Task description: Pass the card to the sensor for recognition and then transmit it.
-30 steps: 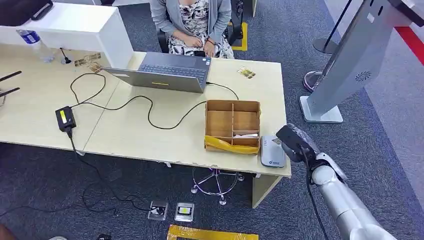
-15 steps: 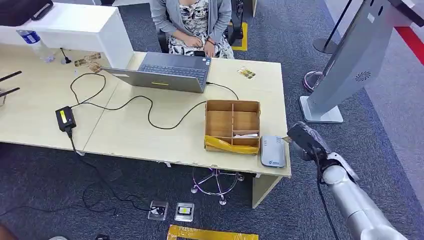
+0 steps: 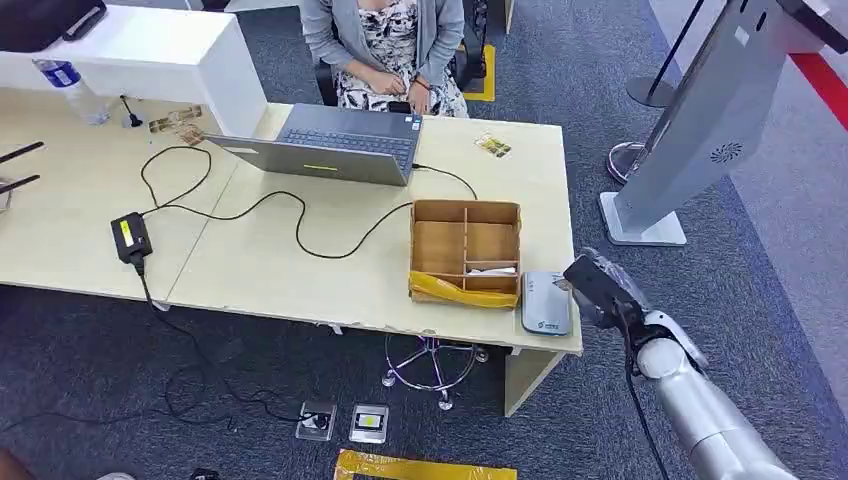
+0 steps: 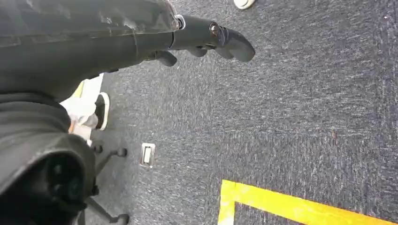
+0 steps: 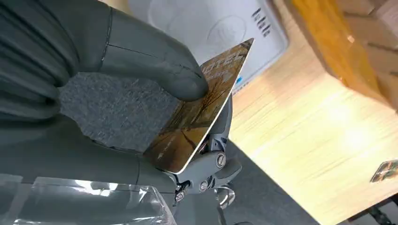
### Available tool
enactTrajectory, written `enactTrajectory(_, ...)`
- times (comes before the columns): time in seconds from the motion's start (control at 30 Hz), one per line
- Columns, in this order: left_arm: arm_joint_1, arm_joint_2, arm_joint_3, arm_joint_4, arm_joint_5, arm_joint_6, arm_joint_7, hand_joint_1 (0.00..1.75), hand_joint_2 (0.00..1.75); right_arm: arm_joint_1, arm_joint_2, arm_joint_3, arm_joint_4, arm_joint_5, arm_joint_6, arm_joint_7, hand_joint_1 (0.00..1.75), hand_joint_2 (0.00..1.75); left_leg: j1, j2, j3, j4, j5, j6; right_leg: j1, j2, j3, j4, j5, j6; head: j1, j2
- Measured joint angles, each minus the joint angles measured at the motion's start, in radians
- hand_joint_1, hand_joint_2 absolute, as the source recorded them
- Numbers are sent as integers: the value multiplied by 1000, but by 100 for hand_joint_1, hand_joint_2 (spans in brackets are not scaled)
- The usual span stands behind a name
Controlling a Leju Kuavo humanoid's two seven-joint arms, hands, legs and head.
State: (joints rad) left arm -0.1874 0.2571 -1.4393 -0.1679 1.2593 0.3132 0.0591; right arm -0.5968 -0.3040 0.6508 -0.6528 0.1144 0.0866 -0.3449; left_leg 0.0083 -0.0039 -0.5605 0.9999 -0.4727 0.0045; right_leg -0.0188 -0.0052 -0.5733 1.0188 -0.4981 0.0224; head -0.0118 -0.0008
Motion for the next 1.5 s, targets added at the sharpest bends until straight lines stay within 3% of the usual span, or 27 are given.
enactTrajectory(0.6, 0, 0, 0, -1, -16, 0, 0, 0, 0, 90, -31, 82, -246, -53, -16, 100, 175, 175, 0, 0, 0, 0, 0, 0, 0, 0, 0, 0, 0, 0, 0, 0)
enactTrajectory(0.93, -2, 0, 0, -2, -26, -5, 4, 0, 0, 95, -41, 109, -249, -68, -44, 92, 175, 175, 0, 0, 0, 0, 0, 0, 0, 0, 0, 0, 0, 0, 0, 0)
enactTrajectory(1.1, -2, 2, 0, -2, -32, -14, 6, 0, 0, 80, -44, 117, -239, -69, -51, 59, 175, 175, 0, 0, 0, 0, 0, 0, 0, 0, 0, 0, 0, 0, 0, 0)
enactTrajectory(1.5, -3, 3, 0, -2, -53, -21, 4, 0, 0, 33, -28, 135, -127, -67, -48, 12, 175, 175, 0, 0, -1, 0, 0, 0, 0, 0, 0, 0, 0, 0, 0, 0)
